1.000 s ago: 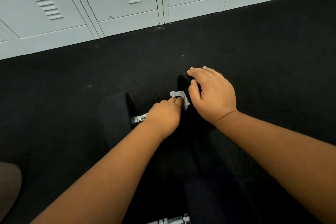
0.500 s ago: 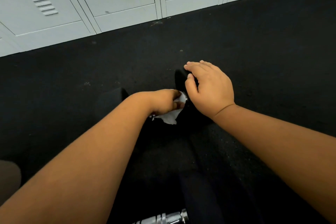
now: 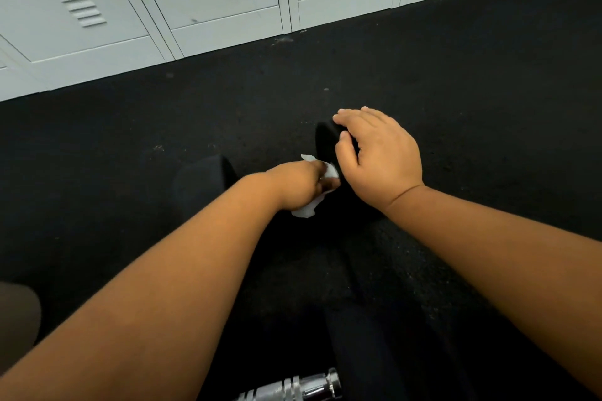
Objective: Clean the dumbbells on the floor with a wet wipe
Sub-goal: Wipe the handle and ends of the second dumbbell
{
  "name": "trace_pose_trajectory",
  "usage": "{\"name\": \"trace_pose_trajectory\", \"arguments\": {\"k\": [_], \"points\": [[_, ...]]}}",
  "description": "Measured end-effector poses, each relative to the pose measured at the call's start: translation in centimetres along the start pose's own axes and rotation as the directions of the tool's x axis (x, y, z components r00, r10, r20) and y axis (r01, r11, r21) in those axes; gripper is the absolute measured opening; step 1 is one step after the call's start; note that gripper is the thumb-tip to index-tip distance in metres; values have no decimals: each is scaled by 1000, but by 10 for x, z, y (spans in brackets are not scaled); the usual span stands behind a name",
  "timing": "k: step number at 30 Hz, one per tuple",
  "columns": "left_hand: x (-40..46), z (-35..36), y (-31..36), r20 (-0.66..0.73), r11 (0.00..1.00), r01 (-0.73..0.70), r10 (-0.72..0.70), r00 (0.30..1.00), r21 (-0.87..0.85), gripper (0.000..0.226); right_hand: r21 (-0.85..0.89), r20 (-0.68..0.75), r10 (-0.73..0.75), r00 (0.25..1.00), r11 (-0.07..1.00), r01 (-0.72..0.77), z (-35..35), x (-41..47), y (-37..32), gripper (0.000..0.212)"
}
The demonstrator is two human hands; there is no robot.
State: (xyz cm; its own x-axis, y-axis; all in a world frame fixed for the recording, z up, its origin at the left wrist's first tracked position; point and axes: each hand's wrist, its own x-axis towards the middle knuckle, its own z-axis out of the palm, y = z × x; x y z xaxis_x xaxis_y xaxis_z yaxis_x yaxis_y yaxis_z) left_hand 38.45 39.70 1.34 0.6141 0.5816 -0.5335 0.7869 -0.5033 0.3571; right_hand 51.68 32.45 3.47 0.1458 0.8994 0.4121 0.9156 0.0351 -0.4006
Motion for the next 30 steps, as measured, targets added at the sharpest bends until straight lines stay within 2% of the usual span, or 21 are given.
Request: {"name": "trace_pose_trajectory", "arguments": {"k": [3,4,6,8,10,12,14,15,17,19,20,23,27,30], "points": [[-6,-14,-5,33,985,32,-27,999,-171,25,-3,15,7,1000,1000,-7,-1,2,-1,42],[-11,-24,-8,83,990,42,-31,996,-133,30,-5,23,8,1000,1000,-8,-1,2,-1,41],[-20,-36,-11,233,994,96,-106,967,53,47,-11,29,4,1000,1000,-3,-1,1,0,40],[-26,-40,-13,299,980,117,-161,940,162,56,-10,23,5,1000,1000,-4,-1,0,0,39],[-28,-34,-14,278,990,127,-140,950,64,58,-15,15,4,1000,1000,-4,-2,-1,-1,38],[-31,-21,-11,176,995,99,-95,980,-16,53,-19,16,3,1000,1000,-2,-2,0,-1,37],[-31,-14,-8,2,996,71,-71,997,46,50,-21,24,7,1000,1000,-7,-2,1,-1,37],[-31,-13,-7,-31,995,56,-54,998,78,49,-23,27,9,1000,1000,-8,-1,1,0,37],[-30,-18,-9,87,995,38,-46,995,97,46,-23,20,11,1000,1000,-11,-1,-1,0,38],[-33,-29,-12,234,984,70,-108,966,166,48,-20,8,5,1000,1000,-5,-2,-2,-1,38],[-34,-33,-13,263,971,84,-143,954,222,48,-25,9,0,1000,1000,1,-2,-2,-2,37],[-33,-41,-17,204,928,100,-183,962,360,32,-35,13,-2,1000,999,3,-3,-3,-2,37],[-32,-41,-21,32,858,142,-182,983,494,58,-35,20,9,1000,999,-8,-3,0,-3,36],[-33,-40,-24,90,864,109,-175,981,492,44,-30,33,19,999,999,-18,-2,1,-3,37]]}}
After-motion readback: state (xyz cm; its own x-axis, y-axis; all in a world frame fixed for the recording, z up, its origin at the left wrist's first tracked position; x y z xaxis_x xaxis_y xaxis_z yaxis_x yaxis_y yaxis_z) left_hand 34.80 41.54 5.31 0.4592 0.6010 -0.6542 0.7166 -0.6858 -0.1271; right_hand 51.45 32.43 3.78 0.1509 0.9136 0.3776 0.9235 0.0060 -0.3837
